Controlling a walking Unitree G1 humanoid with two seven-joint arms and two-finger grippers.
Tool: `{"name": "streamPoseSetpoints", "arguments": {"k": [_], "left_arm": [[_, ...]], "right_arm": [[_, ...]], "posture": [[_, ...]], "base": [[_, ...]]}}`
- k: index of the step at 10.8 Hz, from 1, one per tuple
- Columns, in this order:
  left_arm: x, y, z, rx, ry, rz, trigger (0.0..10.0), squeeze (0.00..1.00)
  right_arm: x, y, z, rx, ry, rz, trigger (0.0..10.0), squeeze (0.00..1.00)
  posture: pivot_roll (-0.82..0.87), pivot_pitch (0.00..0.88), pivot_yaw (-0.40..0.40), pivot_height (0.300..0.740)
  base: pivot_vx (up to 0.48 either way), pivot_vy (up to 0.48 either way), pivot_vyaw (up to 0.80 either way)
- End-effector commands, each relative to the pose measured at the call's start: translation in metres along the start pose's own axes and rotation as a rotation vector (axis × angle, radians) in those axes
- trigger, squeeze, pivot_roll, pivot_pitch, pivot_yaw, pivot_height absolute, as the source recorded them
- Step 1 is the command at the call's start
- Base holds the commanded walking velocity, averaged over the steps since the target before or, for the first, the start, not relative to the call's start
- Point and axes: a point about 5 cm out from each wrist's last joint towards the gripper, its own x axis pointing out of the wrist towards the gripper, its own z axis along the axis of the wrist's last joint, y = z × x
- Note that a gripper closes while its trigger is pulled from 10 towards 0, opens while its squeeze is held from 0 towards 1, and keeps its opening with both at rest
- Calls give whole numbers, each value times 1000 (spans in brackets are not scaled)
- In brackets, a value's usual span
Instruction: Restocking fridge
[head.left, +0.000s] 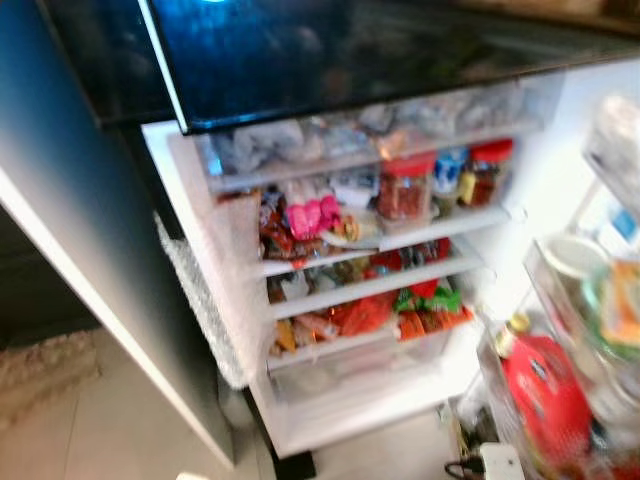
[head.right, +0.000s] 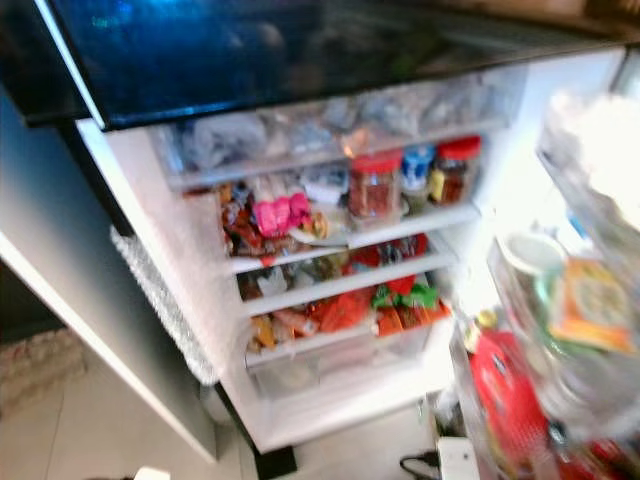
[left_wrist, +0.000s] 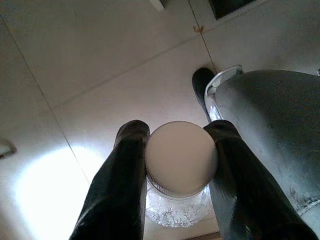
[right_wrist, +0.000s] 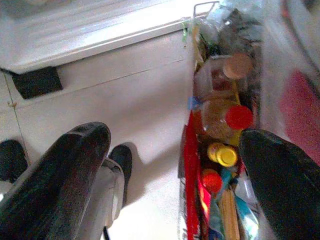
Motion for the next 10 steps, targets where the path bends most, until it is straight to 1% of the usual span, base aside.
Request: {"name": "streamPoseSetpoints", "arguments": {"k": [1, 3, 10], "left_arm": [[-1, 3, -6, 5, 19, 3, 10000, 0], [-1, 3, -5, 13, 19, -1, 10000, 0], [-1, 4, -5, 22, 18, 0, 10000, 0]], "right_arm": [[0, 4, 0, 6, 2, 9, 10000, 0], [0, 4, 0, 6, 3, 13, 10000, 0], [1, 5, -1, 3, 11, 15, 10000, 0]], "posture": [[-108, 0, 25, 740], [-107, 0, 24, 740], [-107, 0, 28, 740]], "base": [[0, 0, 0], [0, 0, 0], [0, -262, 0]]}}
